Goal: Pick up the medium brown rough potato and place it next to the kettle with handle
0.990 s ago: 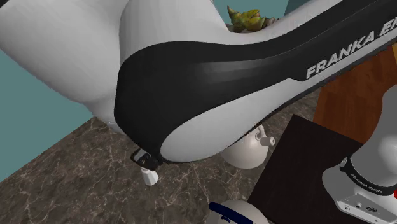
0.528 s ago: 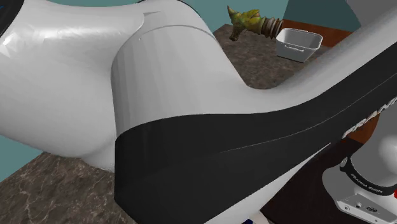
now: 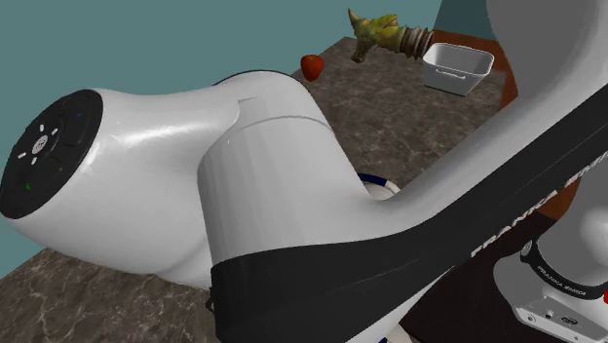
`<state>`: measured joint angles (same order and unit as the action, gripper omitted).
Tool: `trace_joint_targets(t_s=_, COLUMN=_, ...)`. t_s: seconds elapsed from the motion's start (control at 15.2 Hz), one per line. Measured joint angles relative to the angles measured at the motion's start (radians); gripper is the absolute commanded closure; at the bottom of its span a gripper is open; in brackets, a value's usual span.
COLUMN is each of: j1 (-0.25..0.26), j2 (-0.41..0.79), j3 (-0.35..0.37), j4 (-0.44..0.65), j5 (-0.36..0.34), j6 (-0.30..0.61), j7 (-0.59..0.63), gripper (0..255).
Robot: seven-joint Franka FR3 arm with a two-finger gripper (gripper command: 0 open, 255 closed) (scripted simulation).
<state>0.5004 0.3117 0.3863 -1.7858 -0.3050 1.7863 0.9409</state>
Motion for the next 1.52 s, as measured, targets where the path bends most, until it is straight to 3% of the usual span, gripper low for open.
trace_joint_targets(t_s=1.52, j1=0.019, j2=0.167, j3=-0.035, j4=-0.090, j5=-0.085, j6=0.235, j7=0.086, gripper=255)
